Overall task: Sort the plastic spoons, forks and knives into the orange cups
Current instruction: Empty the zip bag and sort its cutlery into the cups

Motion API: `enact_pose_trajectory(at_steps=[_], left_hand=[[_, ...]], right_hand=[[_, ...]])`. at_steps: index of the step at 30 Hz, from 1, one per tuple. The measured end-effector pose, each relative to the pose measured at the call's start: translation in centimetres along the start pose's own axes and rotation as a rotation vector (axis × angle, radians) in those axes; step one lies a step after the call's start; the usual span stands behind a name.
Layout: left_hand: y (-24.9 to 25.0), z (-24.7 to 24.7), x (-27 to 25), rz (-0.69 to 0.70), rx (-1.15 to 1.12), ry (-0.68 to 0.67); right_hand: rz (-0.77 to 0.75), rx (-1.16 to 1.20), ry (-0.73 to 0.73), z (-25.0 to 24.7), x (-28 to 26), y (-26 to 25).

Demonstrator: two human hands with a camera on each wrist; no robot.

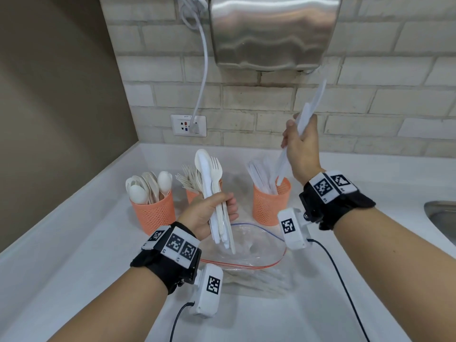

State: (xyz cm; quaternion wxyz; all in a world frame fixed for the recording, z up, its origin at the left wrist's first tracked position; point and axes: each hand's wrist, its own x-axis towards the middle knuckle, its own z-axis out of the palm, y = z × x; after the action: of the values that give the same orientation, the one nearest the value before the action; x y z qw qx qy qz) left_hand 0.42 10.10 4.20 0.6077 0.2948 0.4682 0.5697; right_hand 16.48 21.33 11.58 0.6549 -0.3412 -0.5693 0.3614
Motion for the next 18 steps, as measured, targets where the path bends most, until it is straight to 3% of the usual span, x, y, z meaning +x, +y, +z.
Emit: enact_pose_trajectory(at_steps=[4,10,13,15,18], left_hand=[[-0.4,-0.1,0.2,-0.01,0.017,-0.014],[-0.1,-0.2,0.4,-0.027,-0.05,-0.085],[-0.1,-0.3,0.4,-0.03,-0.091,-0.124],[-0.1,-0.3,0.5,-0.018,-0.102,-0.117],[-0.1,-0.2,0.6,0.008,-0.12,-0.095]], right_hand=[[-0.041,-0.1,-0.051,-0.2,0.0,3.1],[0.337,-0.451,-0.314,-1.1,-1.3,7.7],[0.444,-0.457,-0.392,-0.7,-0.8,6.8],[0.386,-0.443,-0.334,-0.3,-0.4,5.8],[0.088,-0.513,-0.204,0.3,-1.0,3.7]])
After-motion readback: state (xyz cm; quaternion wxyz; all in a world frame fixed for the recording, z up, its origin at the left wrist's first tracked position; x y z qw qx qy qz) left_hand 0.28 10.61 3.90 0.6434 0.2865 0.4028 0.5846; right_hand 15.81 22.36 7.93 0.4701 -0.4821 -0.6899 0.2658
